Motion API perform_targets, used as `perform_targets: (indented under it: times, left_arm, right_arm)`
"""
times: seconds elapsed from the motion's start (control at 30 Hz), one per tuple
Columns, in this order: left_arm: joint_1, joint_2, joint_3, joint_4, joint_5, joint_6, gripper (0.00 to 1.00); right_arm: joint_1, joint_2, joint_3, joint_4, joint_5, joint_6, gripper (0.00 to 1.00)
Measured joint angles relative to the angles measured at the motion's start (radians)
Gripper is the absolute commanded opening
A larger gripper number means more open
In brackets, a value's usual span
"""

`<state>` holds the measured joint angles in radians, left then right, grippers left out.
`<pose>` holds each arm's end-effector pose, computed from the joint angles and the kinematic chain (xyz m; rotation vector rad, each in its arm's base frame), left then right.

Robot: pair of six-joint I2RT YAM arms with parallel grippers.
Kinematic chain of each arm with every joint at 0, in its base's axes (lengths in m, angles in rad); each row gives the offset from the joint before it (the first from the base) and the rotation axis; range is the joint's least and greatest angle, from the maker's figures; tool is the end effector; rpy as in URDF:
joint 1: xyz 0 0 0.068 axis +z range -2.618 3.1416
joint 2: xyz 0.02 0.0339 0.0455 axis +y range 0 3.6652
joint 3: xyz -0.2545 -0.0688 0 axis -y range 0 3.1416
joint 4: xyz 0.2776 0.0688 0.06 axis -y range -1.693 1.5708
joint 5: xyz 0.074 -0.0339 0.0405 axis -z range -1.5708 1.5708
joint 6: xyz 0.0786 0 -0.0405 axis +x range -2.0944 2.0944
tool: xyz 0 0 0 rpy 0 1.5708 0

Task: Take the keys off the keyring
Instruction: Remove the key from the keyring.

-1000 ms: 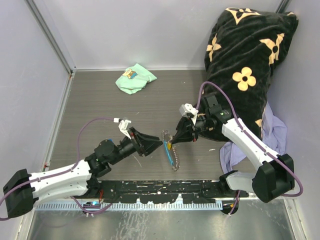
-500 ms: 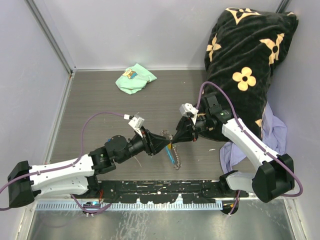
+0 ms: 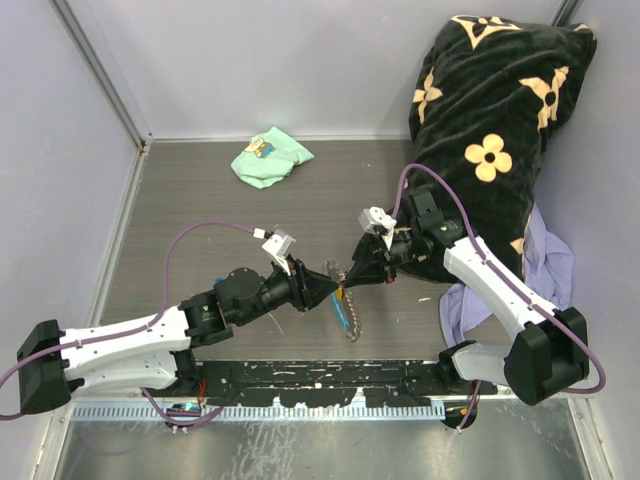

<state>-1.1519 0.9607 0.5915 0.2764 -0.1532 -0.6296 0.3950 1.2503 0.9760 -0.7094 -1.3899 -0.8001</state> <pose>0.1353 -0.2744 0.2638 0.3448 1.7803 -1.1944 0.2214 0.1761 0.2642 -1.4746 1.3101 1.4457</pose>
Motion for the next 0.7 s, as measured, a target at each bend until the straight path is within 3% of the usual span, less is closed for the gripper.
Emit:
perform_targets:
  times: [0.47, 0.7]
  left_arm:
    - [-0.001, 0.026, 0.014, 0.003, 0.024, 0.018, 0.01]
    - [-0.001, 0.024, 0.014, -0.001, 0.026, 0.017, 0.0]
  right_arm:
    - [0.0, 0.0, -0.005, 0.006, 0.0, 0.003, 0.01]
    - [0.0, 0.0, -0.005, 0.006, 0.0, 0.006, 0.01]
